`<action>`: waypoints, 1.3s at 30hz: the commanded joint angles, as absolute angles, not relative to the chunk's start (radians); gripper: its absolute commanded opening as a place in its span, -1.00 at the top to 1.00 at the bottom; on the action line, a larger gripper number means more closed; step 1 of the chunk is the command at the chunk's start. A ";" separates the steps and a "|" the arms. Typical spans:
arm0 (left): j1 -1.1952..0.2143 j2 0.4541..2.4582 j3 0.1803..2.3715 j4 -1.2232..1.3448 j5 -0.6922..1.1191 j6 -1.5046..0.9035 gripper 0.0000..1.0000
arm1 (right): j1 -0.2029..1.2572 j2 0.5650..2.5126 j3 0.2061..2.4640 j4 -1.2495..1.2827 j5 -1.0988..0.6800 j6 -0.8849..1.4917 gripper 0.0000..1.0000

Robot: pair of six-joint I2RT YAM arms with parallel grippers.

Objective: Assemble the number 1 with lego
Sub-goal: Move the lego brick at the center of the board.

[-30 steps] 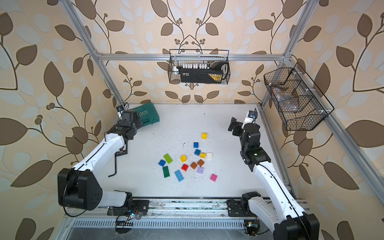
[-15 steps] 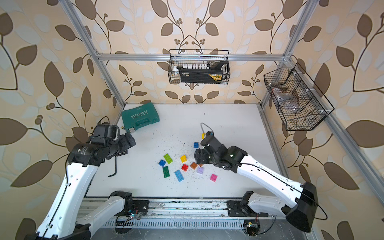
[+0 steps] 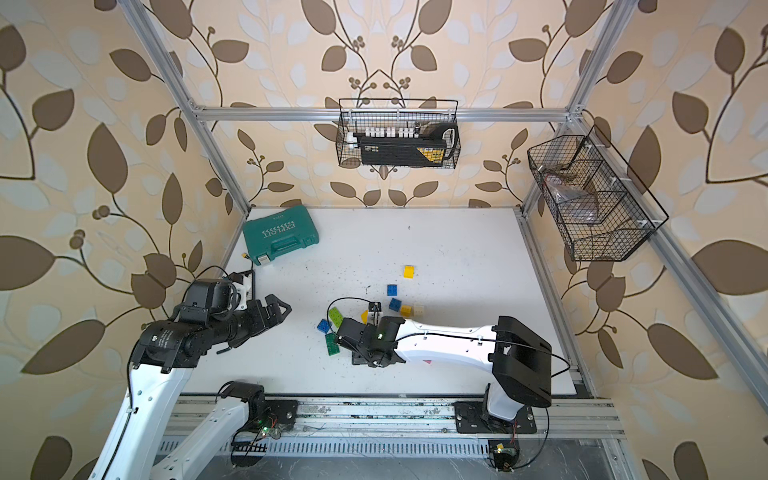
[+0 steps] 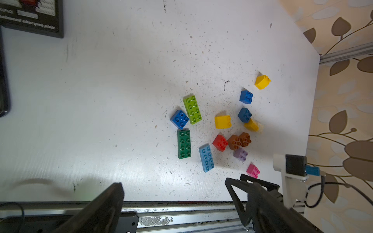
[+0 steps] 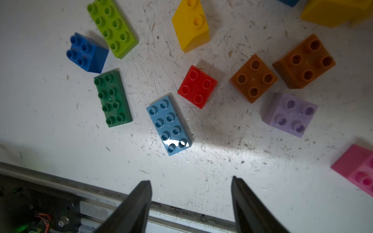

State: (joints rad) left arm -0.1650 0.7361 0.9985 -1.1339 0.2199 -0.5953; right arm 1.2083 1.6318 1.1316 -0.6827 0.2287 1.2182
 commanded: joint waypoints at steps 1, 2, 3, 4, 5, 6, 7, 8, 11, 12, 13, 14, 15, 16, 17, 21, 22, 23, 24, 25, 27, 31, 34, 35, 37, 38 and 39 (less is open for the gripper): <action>-0.170 0.752 1.010 -1.092 0.313 -0.536 -0.98 | 1.173 1.644 1.073 -0.560 0.177 1.281 -0.09; -0.170 0.754 1.010 -1.091 0.313 -0.534 -0.98 | 1.155 1.649 1.049 -0.521 0.141 1.285 -0.01; -0.170 0.756 1.006 -1.089 0.307 -0.535 -0.98 | 1.139 1.660 1.028 -0.486 0.112 1.293 0.01; -0.169 0.758 1.006 -1.089 0.308 -0.534 -0.98 | 1.131 1.669 1.016 -0.465 0.094 1.296 0.01; -0.169 0.760 1.010 -1.089 0.308 -0.533 -0.98 | 1.125 1.685 1.012 -0.453 0.077 1.295 0.01; -0.169 0.760 1.013 -1.086 0.307 -0.531 -0.98 | 1.124 1.701 1.016 -0.451 0.069 1.292 0.01; -0.170 0.760 1.015 -1.080 0.303 -0.529 -0.98 | 1.124 1.714 1.023 -0.456 0.068 1.287 0.00; -0.170 0.761 1.018 -1.072 0.298 -0.528 -0.98 | 1.124 1.729 1.034 -0.460 0.070 1.280 -0.01; -0.170 0.771 1.031 -1.043 0.280 -0.509 -0.98 | 1.111 1.765 1.048 -0.450 0.075 1.265 -0.06; -0.170 0.778 1.035 -1.034 0.269 -0.497 -0.98 | 1.101 1.780 1.054 -0.450 0.071 1.253 -0.06; -0.169 0.787 1.040 -1.027 0.263 -0.486 -0.98 | 1.091 1.793 1.064 -0.456 0.070 1.244 -0.06; -0.169 0.800 1.046 -1.024 0.252 -0.475 -0.98 | 1.079 1.807 1.074 -0.463 0.073 1.227 -0.06; -0.169 0.816 1.051 -1.022 0.243 -0.463 -0.98 | 1.065 1.820 1.087 -0.476 0.079 1.209 -0.06; -0.170 0.831 1.053 -1.020 0.240 -0.453 -0.98 | 1.053 1.831 1.100 -0.486 0.083 1.193 -0.06; -0.169 0.847 1.057 -1.020 0.235 -0.446 -0.98 | 1.040 1.844 1.118 -0.495 0.090 1.171 -0.05; -0.169 0.886 1.036 -1.006 0.240 -0.444 -0.98 | 0.993 1.916 1.209 -0.528 0.110 1.084 -0.05; -0.169 0.891 1.029 -1.001 0.245 -0.445 -0.98 | 0.983 1.936 1.237 -0.537 0.110 1.062 -0.05; -0.169 0.894 1.024 -0.995 0.248 -0.446 -0.98 | 0.972 1.960 1.268 -0.546 0.112 1.042 -0.05; -0.169 0.895 1.022 -0.993 0.248 -0.446 -0.98 | 0.963 1.984 1.297 -0.553 0.112 1.022 -0.05; -0.169 0.896 1.019 -0.992 0.245 -0.445 -0.98 | 0.957 2.003 1.320 -0.555 0.112 1.002 -0.05; -0.169 0.895 1.014 -0.991 0.242 -0.447 -0.98 | 0.943 2.046 1.376 -0.571 0.123 0.960 -0.06; -0.169 0.891 1.005 -0.985 0.231 -0.453 -0.98 | 0.918 2.113 1.477 -0.591 0.136 0.887 -0.05; -0.166 0.894 1.002 -0.984 0.230 -0.455 -0.98 | 0.887 2.151 1.552 -0.602 0.127 0.829 -0.09; -0.165 0.895 1.002 -0.984 0.229 -0.456 -0.98 | 0.875 2.162 1.580 -0.614 0.123 0.814 -0.11; -0.164 0.899 1.002 -0.985 0.228 -0.457 -0.98 | 0.858 2.174 1.631 -0.645 0.118 0.783 -0.19; -0.164 0.899 1.002 -0.985 0.228 -0.457 -0.98 | 0.855 2.172 1.652 -0.661 0.114 0.767 -0.25; -0.164 0.899 1.000 -0.986 0.227 -0.456 -0.98 | 0.854 2.169 1.668 -0.675 0.114 0.753 -0.30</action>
